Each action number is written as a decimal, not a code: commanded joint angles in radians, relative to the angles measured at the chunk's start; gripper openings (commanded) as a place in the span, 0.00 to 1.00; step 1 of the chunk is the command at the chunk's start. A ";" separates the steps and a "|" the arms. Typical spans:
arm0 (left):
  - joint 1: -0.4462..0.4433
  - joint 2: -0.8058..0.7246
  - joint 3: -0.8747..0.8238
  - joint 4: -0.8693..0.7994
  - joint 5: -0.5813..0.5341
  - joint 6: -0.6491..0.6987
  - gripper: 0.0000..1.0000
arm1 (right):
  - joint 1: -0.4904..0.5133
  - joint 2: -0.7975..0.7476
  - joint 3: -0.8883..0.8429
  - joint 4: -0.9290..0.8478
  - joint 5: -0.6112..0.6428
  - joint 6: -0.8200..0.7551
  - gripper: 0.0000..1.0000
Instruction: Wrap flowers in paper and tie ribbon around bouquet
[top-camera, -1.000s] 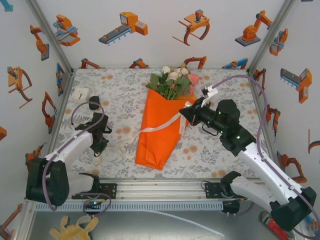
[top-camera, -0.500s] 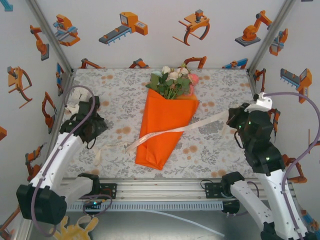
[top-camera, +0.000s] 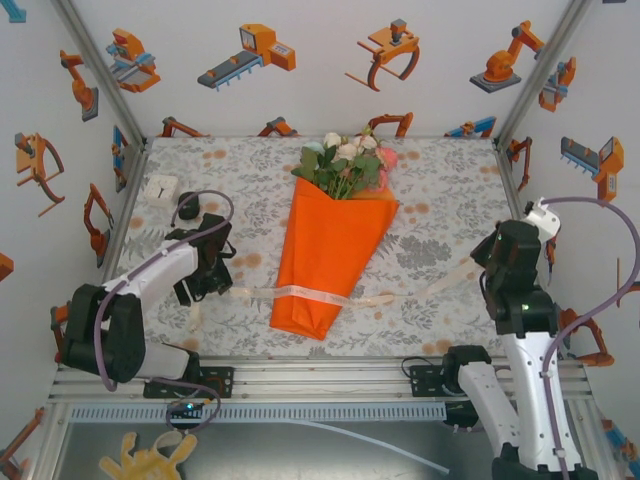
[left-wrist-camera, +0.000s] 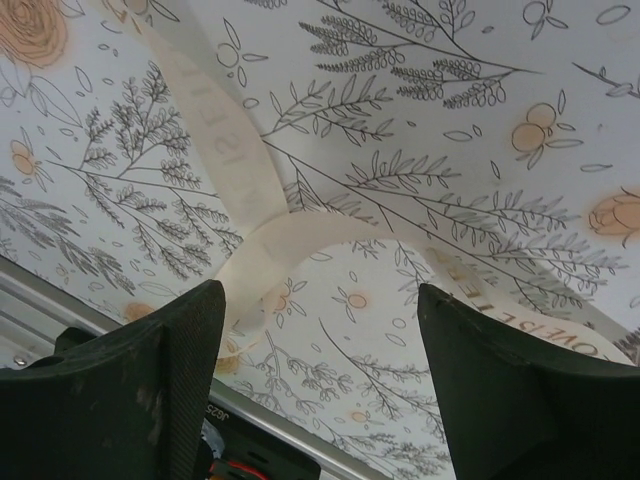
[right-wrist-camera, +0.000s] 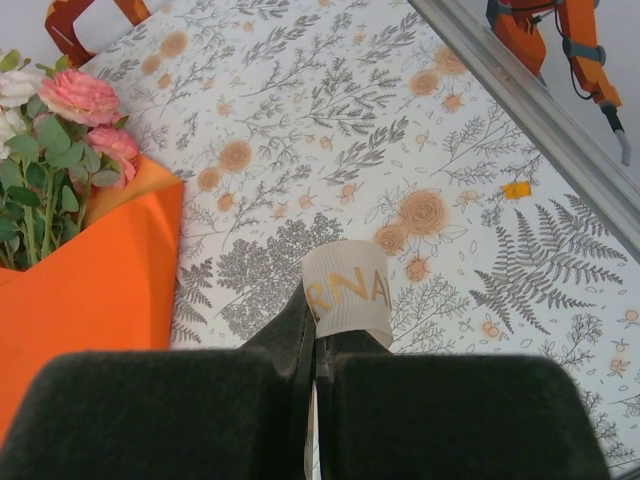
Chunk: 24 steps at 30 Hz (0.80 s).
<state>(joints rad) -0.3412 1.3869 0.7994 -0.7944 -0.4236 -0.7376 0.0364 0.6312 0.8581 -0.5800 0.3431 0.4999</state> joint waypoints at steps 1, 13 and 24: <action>0.006 -0.004 -0.015 0.047 -0.020 0.048 0.71 | -0.020 -0.042 -0.004 0.028 0.000 -0.020 0.00; 0.108 0.107 -0.046 0.117 0.146 0.079 0.22 | -0.027 -0.145 -0.015 -0.065 0.087 0.091 0.00; 0.170 -0.208 -0.026 -0.038 -0.137 -0.083 0.00 | -0.027 -0.324 -0.168 -0.131 0.609 0.168 0.00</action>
<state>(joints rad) -0.2096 1.2858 0.7834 -0.7563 -0.4324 -0.7376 0.0151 0.3336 0.7433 -0.6922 0.7166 0.6300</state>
